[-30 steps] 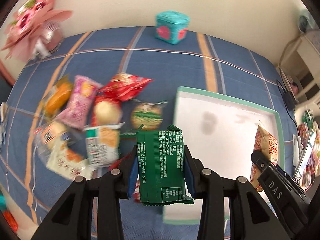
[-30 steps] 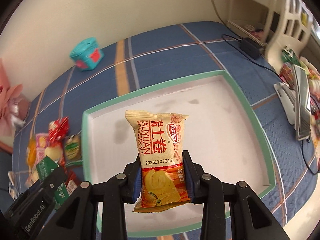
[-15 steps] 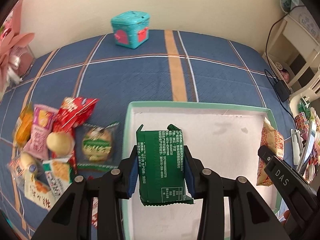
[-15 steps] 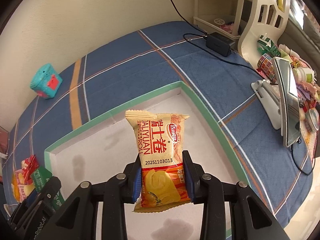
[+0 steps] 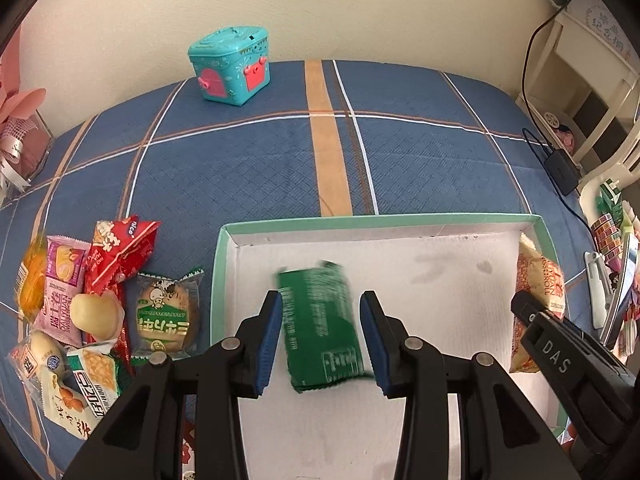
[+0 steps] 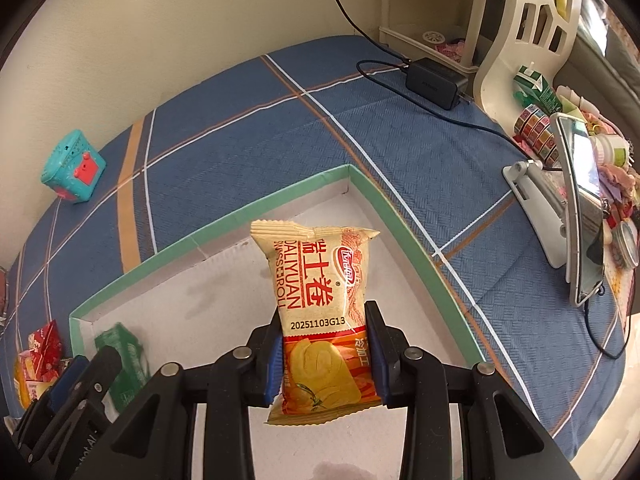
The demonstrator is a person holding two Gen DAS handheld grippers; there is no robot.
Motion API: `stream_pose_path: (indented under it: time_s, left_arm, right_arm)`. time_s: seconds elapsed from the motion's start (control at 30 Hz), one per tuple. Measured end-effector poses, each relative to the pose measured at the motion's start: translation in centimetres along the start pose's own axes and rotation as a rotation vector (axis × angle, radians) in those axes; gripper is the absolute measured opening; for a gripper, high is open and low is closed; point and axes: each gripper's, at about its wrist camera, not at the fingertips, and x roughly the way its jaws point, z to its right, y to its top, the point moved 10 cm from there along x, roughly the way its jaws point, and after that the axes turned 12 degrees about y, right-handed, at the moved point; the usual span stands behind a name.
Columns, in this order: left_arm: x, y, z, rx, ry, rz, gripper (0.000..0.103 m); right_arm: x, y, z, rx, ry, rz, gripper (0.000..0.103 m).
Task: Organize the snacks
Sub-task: 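Carry both packs over the white tray and open both grippers, then move both open grippers back toward the snack pile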
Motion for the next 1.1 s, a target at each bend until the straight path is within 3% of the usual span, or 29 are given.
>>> stream_pose_path:
  time_s: [0.17, 0.27, 0.37, 0.43, 0.5, 0.57, 0.9, 1.0, 1.1]
  left_arm:
    - [-0.7, 0.1, -0.5, -0.009, 0.011, -0.003, 0.044]
    - [-1.3, 0.1, -1.0, -0.008, 0.037, -0.005, 0.056]
    - [-1.8, 0.2, -1.7, -0.016, 0.058, -0.002, 0.059]
    - [-2.1, 0.2, -2.2, -0.027, 0.065, 0.002, 0.07]
    - [-2.5, 0.4, -3.0, -0.039, 0.077, 0.011, 0.075]
    - [-2.7, 0.5, -3.6, -0.056, 0.081, 0.016, 0.076]
    - [-3.3, 0.3, -7.0, -0.127, 0.101, 0.007, 0.078]
    - [-3.4, 0.0, -8.2, -0.147, 0.119, 0.014, 0.087]
    - [-3.5, -0.4, -9.2, -0.165, 0.124, 0.016, 0.088]
  right_arm:
    - [-0.2, -0.1, -0.1, -0.011, -0.004, -0.007, 0.038]
    - [-0.3, -0.1, -0.3, -0.024, 0.002, -0.008, 0.038]
    - [-0.3, -0.2, -0.7, -0.036, 0.013, -0.017, 0.038]
    - [-0.3, -0.3, -0.9, -0.048, 0.02, -0.022, 0.039]
    - [-0.6, -0.3, -1.1, -0.062, 0.022, -0.017, 0.043]
    - [-0.9, -0.2, -1.5, -0.073, 0.034, -0.009, 0.057]
    - [-2.2, -0.7, -3.3, -0.13, 0.052, 0.009, 0.085]
    - [-2.6, -1.0, -3.8, -0.148, 0.053, 0.015, 0.093]
    - [-3.1, -1.2, -4.3, -0.174, 0.052, 0.027, 0.097]
